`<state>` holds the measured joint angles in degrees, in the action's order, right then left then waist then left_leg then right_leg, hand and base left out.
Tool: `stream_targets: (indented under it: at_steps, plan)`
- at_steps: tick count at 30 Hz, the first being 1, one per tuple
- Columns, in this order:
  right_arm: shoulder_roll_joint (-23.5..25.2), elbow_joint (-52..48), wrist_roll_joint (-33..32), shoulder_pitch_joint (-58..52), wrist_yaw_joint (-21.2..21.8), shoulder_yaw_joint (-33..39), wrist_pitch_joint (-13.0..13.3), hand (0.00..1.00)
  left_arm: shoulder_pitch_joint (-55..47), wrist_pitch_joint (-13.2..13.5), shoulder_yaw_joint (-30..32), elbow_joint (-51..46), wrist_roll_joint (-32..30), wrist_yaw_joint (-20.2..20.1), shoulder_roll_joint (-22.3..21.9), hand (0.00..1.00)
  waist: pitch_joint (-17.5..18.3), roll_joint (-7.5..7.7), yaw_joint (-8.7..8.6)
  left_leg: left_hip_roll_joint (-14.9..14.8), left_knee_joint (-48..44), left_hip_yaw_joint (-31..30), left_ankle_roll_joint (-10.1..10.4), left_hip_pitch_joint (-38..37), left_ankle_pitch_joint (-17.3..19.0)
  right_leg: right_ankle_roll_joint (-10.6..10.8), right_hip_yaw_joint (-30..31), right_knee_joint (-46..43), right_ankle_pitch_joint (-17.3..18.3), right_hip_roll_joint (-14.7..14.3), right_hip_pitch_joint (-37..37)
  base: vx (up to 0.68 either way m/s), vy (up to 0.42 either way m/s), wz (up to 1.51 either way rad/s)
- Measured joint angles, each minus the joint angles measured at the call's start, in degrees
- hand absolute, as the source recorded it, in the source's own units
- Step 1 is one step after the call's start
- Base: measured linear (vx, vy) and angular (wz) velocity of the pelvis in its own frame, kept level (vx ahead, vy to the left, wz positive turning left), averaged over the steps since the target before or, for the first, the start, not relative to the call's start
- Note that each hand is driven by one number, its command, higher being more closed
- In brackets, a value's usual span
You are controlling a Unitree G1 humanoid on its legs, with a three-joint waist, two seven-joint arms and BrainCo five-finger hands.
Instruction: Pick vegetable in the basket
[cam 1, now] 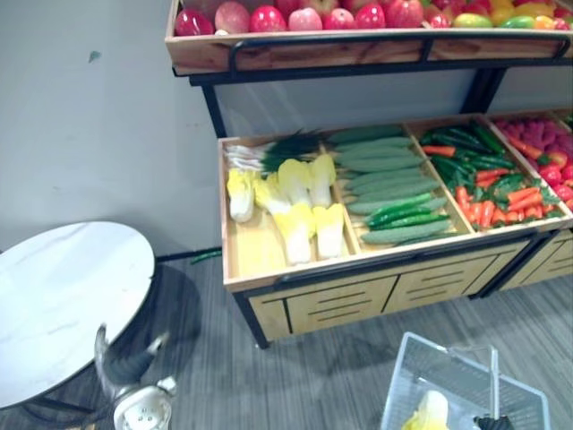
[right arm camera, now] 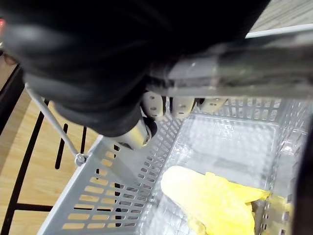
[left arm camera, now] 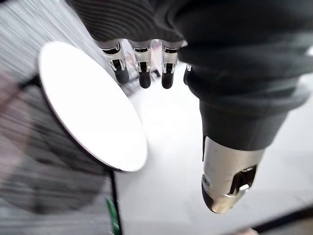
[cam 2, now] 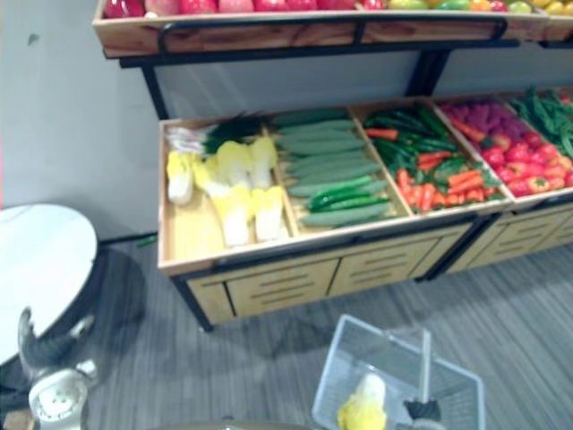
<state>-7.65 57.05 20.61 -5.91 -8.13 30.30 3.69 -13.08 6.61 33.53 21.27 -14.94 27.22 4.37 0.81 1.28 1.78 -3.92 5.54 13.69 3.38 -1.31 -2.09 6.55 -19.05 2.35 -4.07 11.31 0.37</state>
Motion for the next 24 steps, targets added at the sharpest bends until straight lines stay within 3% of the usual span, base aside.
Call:
stream_targets:
  at_steps: [3,5,8,10,12,14,17,24]
  plan:
    - [1.7,0.0,-1.0,0.0,-1.2,-1.6,0.7,1.00,0.4,-1.0,6.5,11.4,0.3,4.1,-0.8,0.00,0.7,0.33,-0.05,0.0,0.2,0.3,0.1,0.1,0.2,0.0,0.0,0.7,0.2,0.0,0.1,-0.01,-0.004,-0.03]
    - [1.9,0.3,-1.8,0.5,-1.5,-2.3,1.2,1.00,0.7,-2.4,10.9,22.0,2.6,4.0,-0.9,0.00,0.8,0.49,-0.08,0.1,0.3,0.4,0.0,0.1,0.5,0.3,0.0,1.5,0.4,0.0,0.2,0.00,0.000,0.00]
    - [1.9,2.4,-2.9,1.4,-1.6,-3.2,1.9,1.00,-0.6,-4.2,10.8,32.5,3.5,2.2,-1.0,0.00,0.8,0.87,-0.08,0.1,0.3,0.3,0.2,0.2,0.7,0.3,0.1,1.8,0.4,-0.1,0.2,0.01,-0.003,0.00]
    - [1.9,2.5,-3.2,1.4,-1.6,-4.2,1.9,1.00,-0.9,-5.3,8.8,36.0,3.3,-0.3,-1.0,0.00,0.8,0.95,-0.12,0.1,0.3,0.5,0.4,0.2,0.8,0.3,0.3,1.8,0.3,-0.1,0.2,0.04,-0.012,-0.05]
    - [1.7,3.7,-3.2,2.5,-1.3,-5.7,1.9,1.00,-1.5,-6.9,4.0,38.5,-1.4,-4.6,-1.2,0.00,0.8,0.92,-0.20,0.2,0.2,1.4,0.5,0.1,1.0,0.2,1.3,1.9,0.1,-0.3,-0.2,0.04,-0.008,-0.22]
    - [1.7,4.6,-3.1,3.5,-1.2,-7.2,2.0,1.00,-1.7,-6.8,-1.3,39.8,-6.8,-9.0,-1.3,0.00,0.7,0.91,-0.37,0.2,-0.1,2.6,0.7,-0.2,1.1,0.5,2.7,1.9,-0.2,-0.6,-0.7,0.05,-0.005,-0.31]
    - [1.5,4.6,-3.1,3.6,-1.0,-8.6,2.0,1.00,-1.0,-6.6,-6.4,39.9,-8.2,-12.6,-1.6,0.00,0.6,0.71,-0.71,0.0,-0.1,3.3,0.5,-1.0,1.3,0.6,3.8,1.9,-0.3,-0.9,-0.7,0.04,-0.026,-0.21]
    - [0.7,4.7,-3.1,3.5,-0.3,-9.6,1.9,1.00,0.5,-4.5,-14.1,39.9,-7.9,-14.1,-1.2,0.00,0.0,0.12,-1.80,-0.3,-0.1,3.8,0.8,-2.1,1.8,0.6,4.6,1.8,-0.2,-1.3,-0.2,0.00,-0.031,-0.07]
